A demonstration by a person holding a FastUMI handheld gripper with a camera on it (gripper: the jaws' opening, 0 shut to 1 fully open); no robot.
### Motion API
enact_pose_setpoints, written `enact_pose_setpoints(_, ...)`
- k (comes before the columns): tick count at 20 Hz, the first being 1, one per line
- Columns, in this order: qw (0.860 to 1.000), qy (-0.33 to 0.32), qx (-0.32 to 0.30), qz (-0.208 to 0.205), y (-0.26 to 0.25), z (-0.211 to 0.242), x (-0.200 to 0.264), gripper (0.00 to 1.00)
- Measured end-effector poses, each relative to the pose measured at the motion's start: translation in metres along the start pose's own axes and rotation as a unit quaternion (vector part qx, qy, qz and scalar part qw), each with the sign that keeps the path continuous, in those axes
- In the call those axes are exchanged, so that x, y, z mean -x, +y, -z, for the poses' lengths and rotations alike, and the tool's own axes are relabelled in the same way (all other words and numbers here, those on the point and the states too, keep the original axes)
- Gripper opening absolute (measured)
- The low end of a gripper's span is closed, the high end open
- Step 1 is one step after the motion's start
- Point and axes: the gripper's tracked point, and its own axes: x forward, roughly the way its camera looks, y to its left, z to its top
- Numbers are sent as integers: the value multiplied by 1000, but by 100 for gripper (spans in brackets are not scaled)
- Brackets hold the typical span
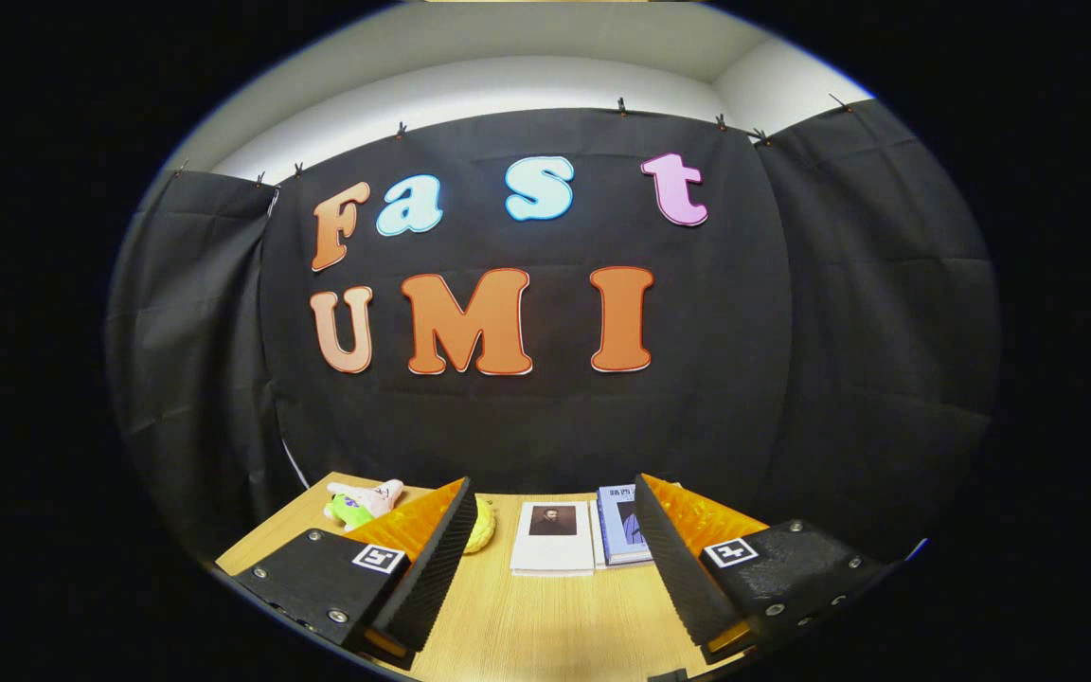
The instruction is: Open the storage box then place both shoes into the box .Put the left shoe in first, then the right shoe, with the right side of both shoes facing outward in a uniform manner.
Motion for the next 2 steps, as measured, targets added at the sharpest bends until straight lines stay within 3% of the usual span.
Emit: enact_pose_setpoints(2,1000,4,0,-2,0,3,-1,99)
